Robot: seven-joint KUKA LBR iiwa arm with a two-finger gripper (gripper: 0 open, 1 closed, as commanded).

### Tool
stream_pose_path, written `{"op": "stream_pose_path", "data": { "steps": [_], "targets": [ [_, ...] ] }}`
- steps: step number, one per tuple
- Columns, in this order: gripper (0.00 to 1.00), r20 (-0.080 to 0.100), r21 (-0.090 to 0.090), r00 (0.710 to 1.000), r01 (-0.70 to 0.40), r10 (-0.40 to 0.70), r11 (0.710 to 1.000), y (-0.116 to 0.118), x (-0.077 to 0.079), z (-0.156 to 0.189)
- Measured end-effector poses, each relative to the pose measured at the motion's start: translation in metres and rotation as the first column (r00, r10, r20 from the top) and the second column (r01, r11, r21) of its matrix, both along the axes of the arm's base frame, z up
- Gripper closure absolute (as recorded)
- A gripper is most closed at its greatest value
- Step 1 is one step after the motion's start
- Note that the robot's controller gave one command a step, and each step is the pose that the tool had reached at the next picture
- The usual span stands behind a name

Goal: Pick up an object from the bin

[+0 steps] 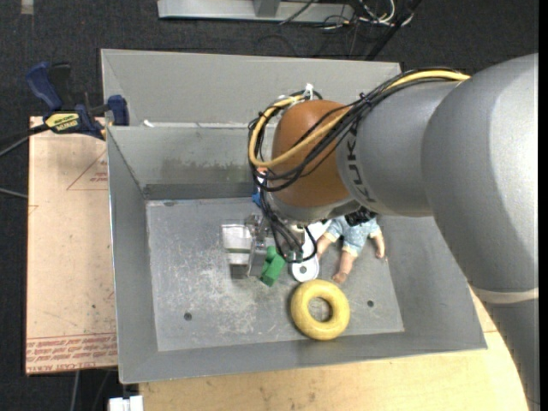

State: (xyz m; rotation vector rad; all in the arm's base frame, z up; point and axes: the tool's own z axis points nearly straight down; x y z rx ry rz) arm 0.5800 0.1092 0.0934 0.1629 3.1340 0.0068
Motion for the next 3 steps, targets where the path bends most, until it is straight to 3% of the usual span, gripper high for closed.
{"op": "stream_pose_path", "data": {
  "steps": [3],
  "targets": [
    [1.00,0.005,0.001,1.000,0.000,0.000,1.000,0.000,0.001,0.047]
  ]
}}
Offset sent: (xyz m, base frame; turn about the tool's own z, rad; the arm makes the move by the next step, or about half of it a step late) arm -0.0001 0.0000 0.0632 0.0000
